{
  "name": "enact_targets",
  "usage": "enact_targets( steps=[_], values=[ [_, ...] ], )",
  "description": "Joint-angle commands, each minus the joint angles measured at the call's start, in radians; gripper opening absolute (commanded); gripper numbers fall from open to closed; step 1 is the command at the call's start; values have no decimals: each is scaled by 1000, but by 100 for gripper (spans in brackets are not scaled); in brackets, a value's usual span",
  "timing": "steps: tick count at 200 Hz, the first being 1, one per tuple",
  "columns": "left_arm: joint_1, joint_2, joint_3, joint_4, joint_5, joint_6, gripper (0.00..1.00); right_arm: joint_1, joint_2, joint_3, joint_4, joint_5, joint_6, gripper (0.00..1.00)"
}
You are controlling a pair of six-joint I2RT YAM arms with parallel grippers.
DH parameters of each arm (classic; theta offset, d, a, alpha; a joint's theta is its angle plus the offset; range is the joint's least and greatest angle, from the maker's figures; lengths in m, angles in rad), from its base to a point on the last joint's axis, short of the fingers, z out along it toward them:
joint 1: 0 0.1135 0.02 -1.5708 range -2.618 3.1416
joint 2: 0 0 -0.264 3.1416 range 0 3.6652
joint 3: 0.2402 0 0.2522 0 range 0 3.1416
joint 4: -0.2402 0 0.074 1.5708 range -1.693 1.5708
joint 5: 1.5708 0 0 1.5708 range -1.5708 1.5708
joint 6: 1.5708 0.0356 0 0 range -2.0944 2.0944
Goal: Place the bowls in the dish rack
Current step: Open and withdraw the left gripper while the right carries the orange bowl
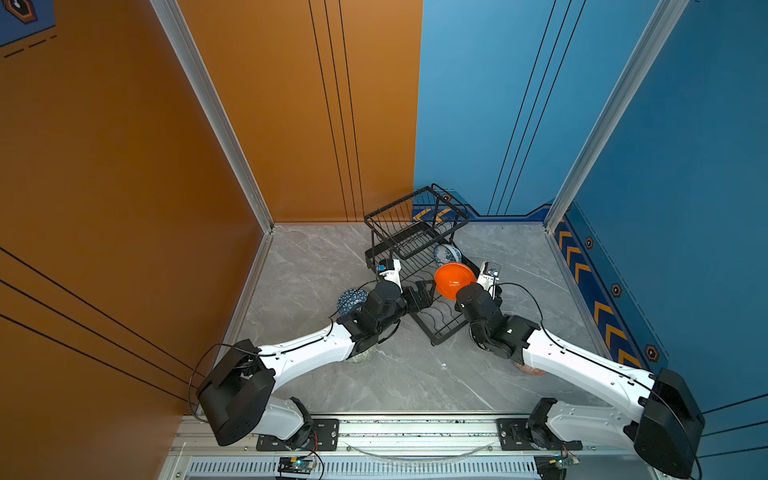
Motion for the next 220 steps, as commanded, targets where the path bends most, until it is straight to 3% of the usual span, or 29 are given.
enact_targets(
  steps=[1, 49, 104, 220],
  values=[
    [8, -82, -48, -38, -42, 8, 98, 8, 62, 54, -26, 143, -61, 0],
    [15, -225, -107, -137, -100, 37, 98, 2, 266, 173, -63, 240, -132, 0],
    [47, -332, -139, -213, -120, 63, 98, -20, 451, 291, -105, 292, -118, 0],
    [129, -425, -182, -270, -87, 69, 98, -62, 665, 430, -86, 335, -64, 0]
  ],
)
